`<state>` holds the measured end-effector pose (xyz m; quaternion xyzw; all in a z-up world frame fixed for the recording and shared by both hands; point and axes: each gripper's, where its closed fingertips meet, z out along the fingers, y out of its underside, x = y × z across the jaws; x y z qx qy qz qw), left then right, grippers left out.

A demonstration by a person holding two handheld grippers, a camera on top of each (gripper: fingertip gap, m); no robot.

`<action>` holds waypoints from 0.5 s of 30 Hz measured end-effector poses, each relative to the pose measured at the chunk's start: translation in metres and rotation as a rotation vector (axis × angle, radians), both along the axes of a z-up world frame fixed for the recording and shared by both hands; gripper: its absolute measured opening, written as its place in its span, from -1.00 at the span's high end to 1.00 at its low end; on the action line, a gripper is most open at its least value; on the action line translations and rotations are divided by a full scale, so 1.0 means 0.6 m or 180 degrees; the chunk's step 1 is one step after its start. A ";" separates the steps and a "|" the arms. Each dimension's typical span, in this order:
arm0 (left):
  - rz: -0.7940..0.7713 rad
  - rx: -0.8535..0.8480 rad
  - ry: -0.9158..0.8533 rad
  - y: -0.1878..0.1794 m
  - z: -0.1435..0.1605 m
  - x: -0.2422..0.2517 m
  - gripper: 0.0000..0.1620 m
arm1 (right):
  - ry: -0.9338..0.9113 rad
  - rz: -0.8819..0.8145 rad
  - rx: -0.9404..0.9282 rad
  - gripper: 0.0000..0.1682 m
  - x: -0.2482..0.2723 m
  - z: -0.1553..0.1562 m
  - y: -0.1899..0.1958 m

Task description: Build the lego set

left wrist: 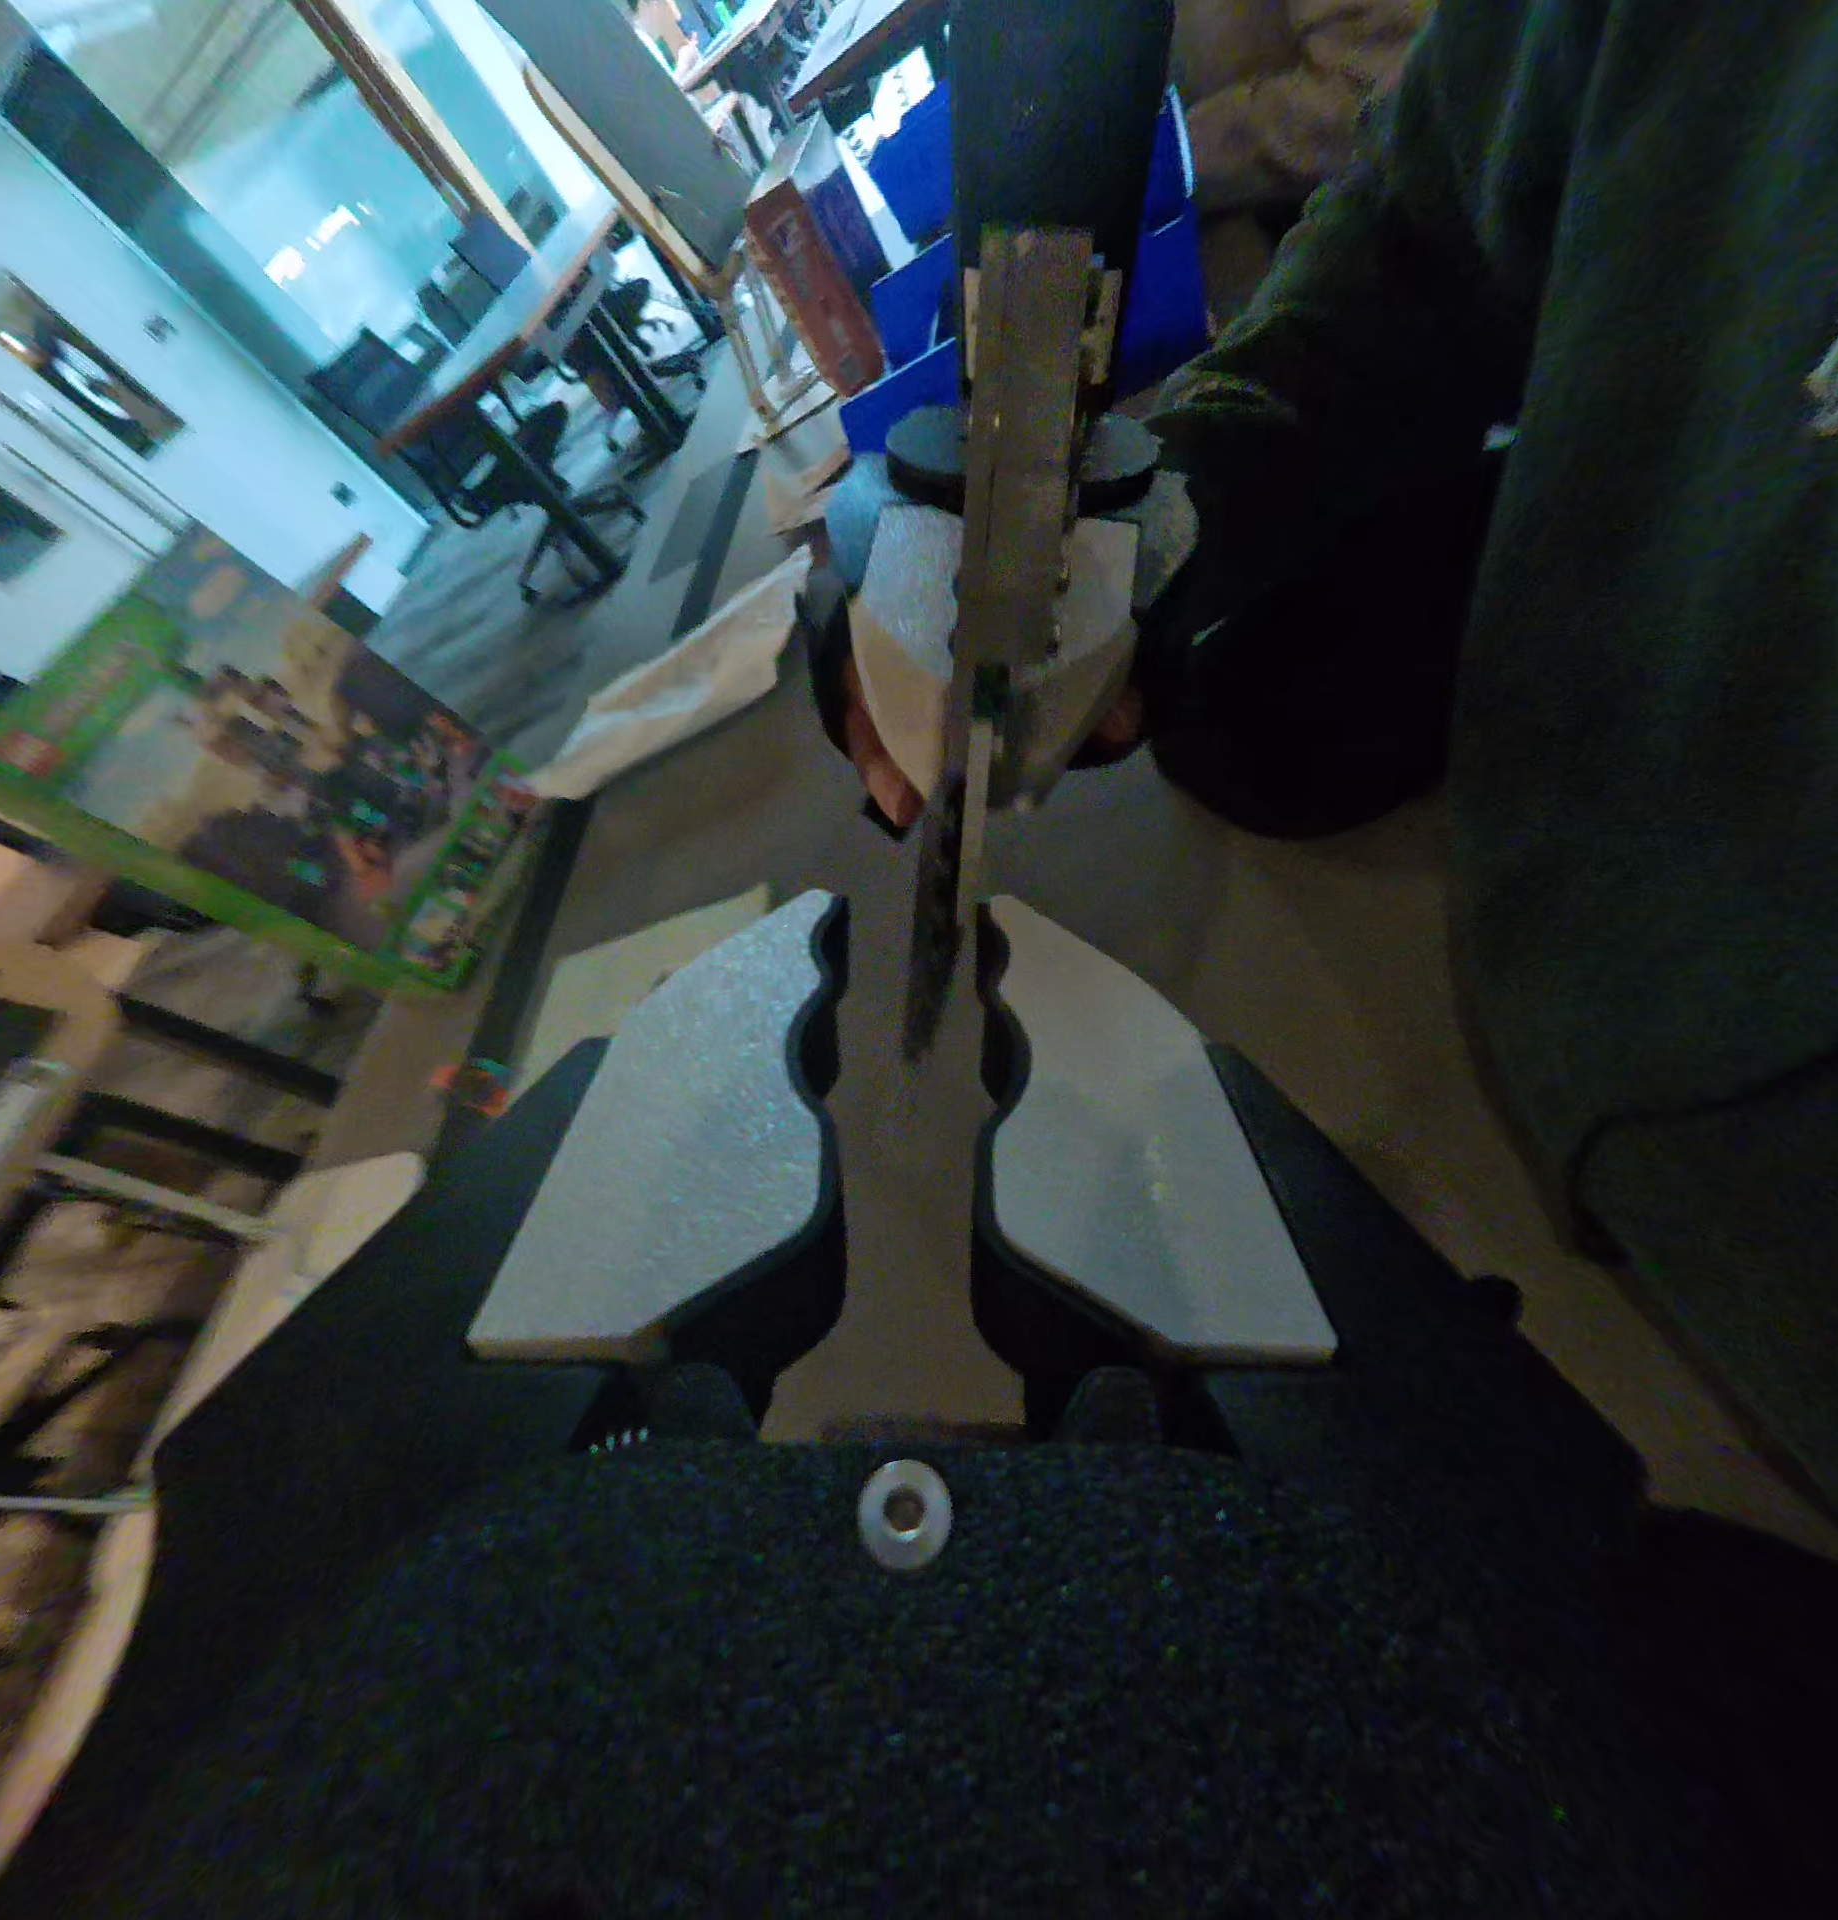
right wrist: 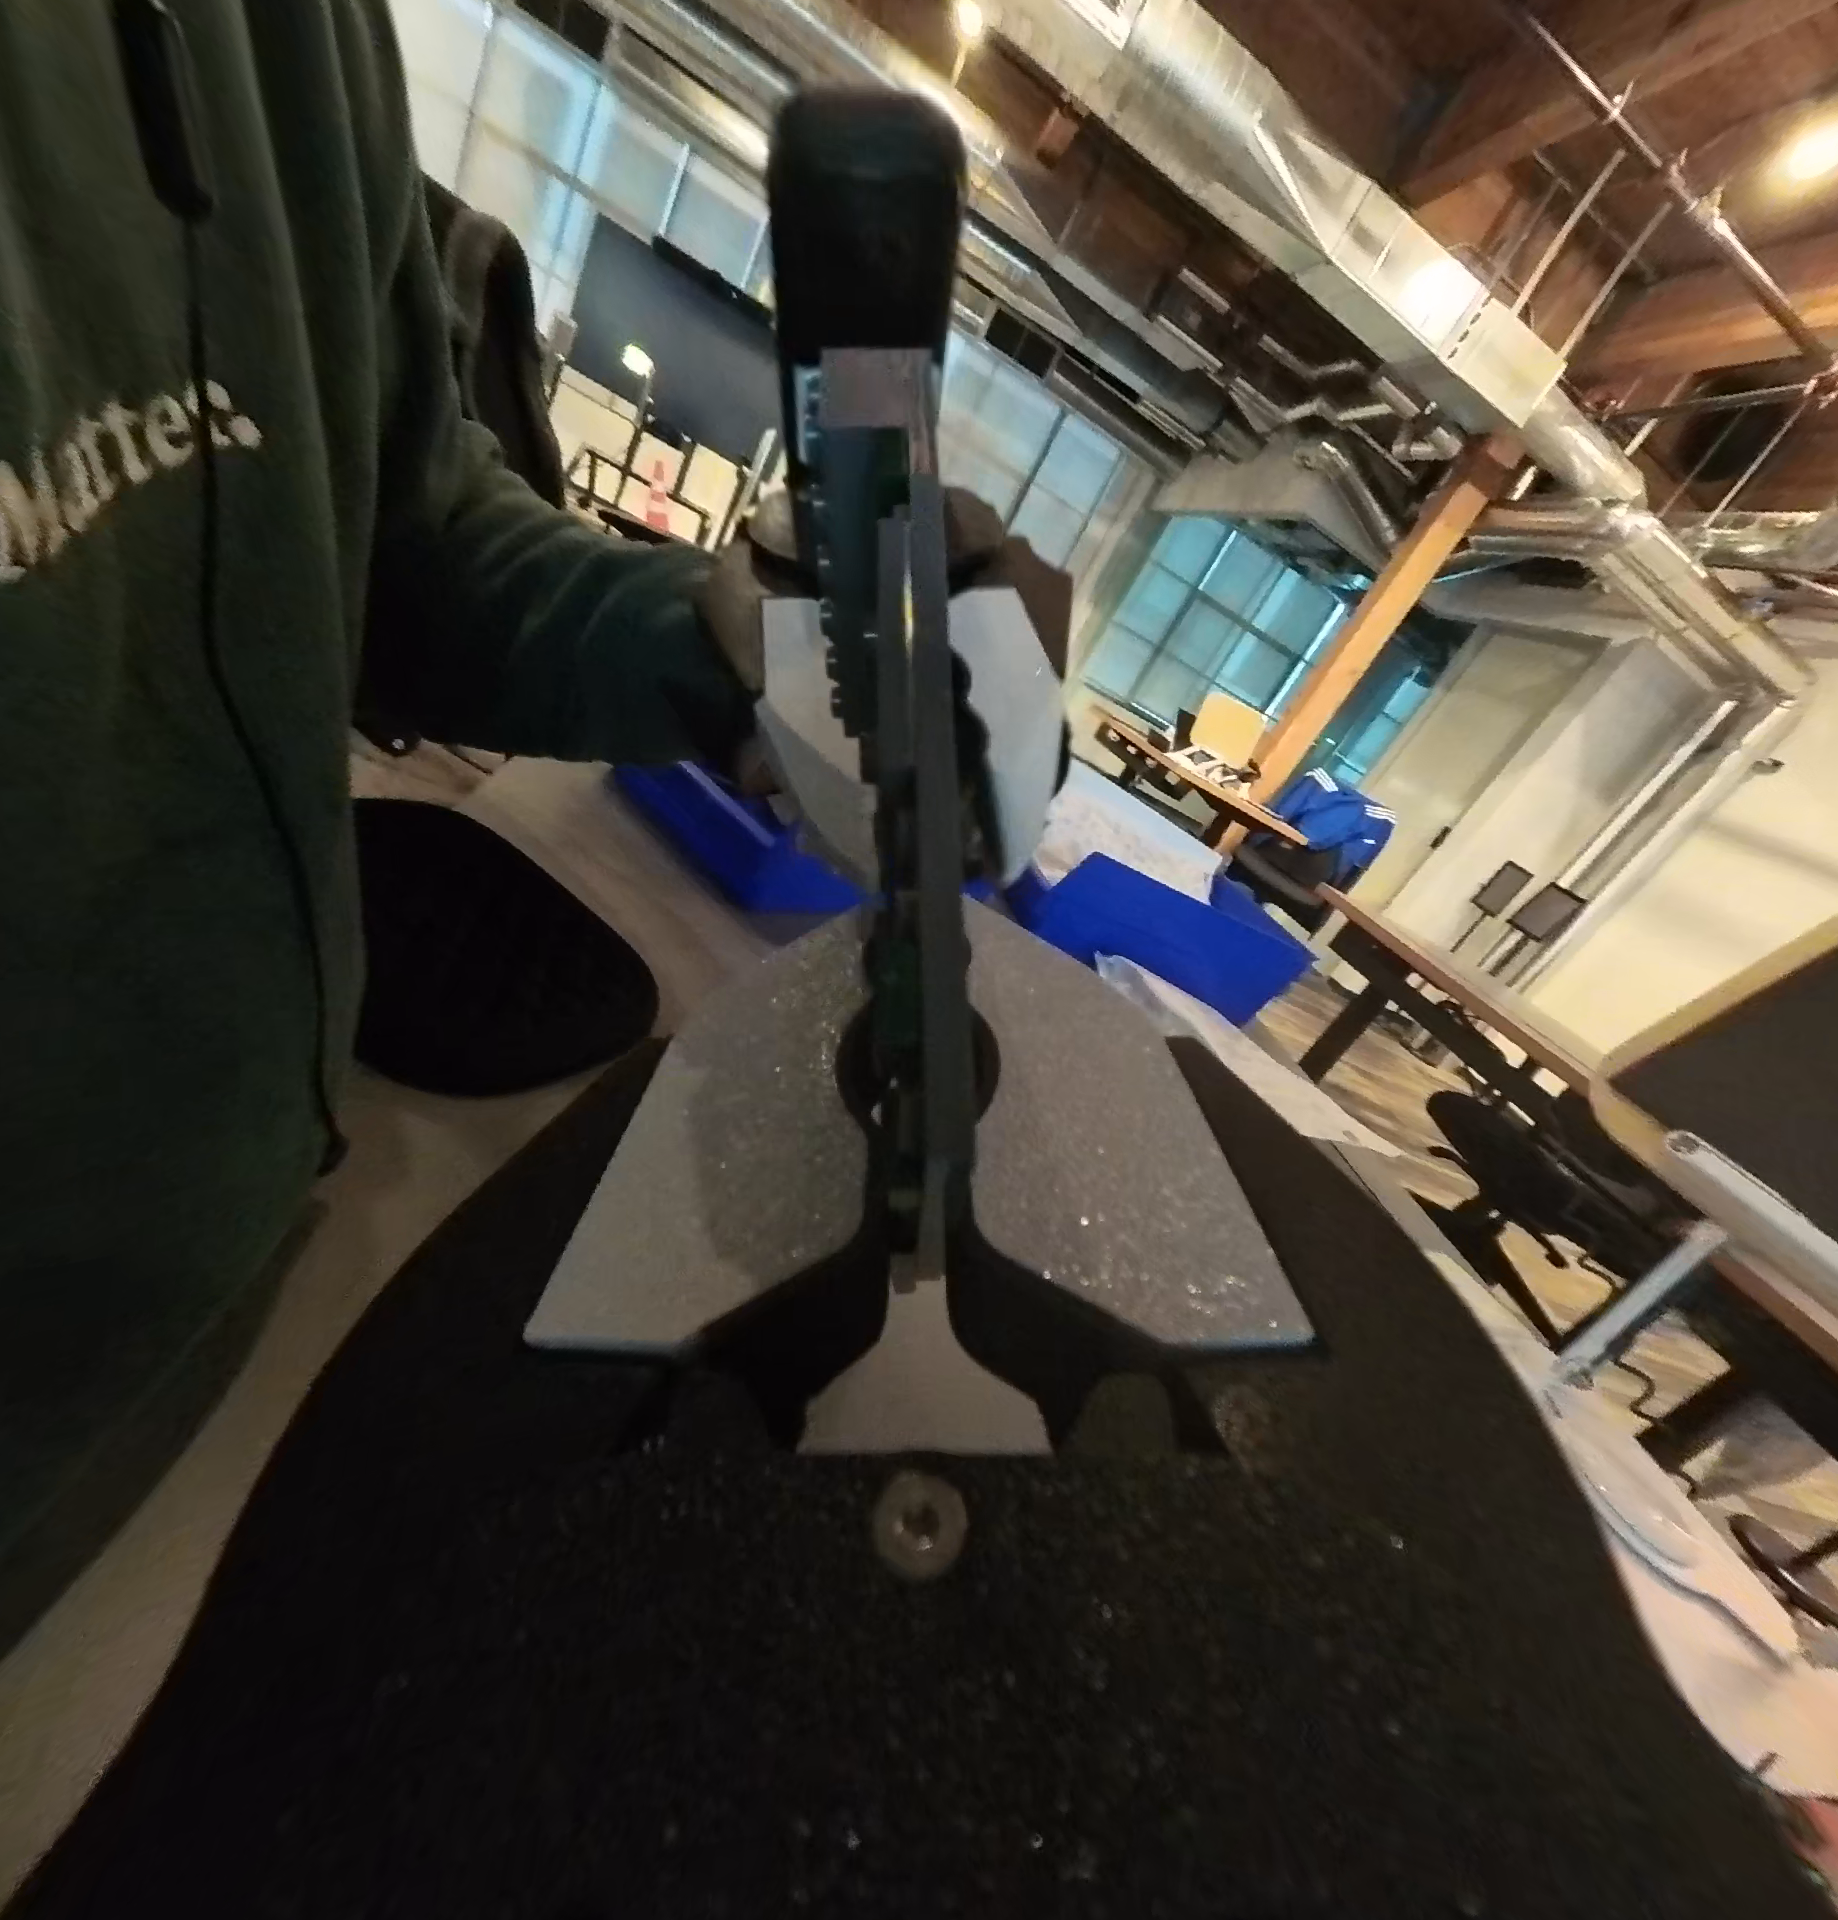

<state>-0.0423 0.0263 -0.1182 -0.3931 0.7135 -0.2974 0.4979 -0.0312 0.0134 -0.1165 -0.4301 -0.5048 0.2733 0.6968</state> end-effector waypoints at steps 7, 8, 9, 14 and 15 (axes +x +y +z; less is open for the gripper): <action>0.0018 0.0097 0.0097 0.000 -0.005 0.002 0.92 | 0.0011 0.0110 0.0030 0.94 0.001 0.011 -0.003; 0.0019 0.0113 0.0082 0.000 -0.002 0.002 0.92 | 0.0015 0.0111 0.0033 0.94 0.002 0.012 -0.003; 0.0021 0.0141 0.0075 0.000 0.000 0.001 0.92 | -0.0006 0.0106 0.0059 0.94 0.002 0.012 -0.003; 0.0043 0.0462 0.0064 -0.001 -0.001 -0.003 0.93 | -0.0106 0.0073 0.0173 0.94 -0.001 0.011 -0.006; 0.0058 0.0522 0.0077 0.000 -0.003 -0.004 0.93 | -0.0137 0.0059 0.0204 0.94 -0.002 0.010 -0.006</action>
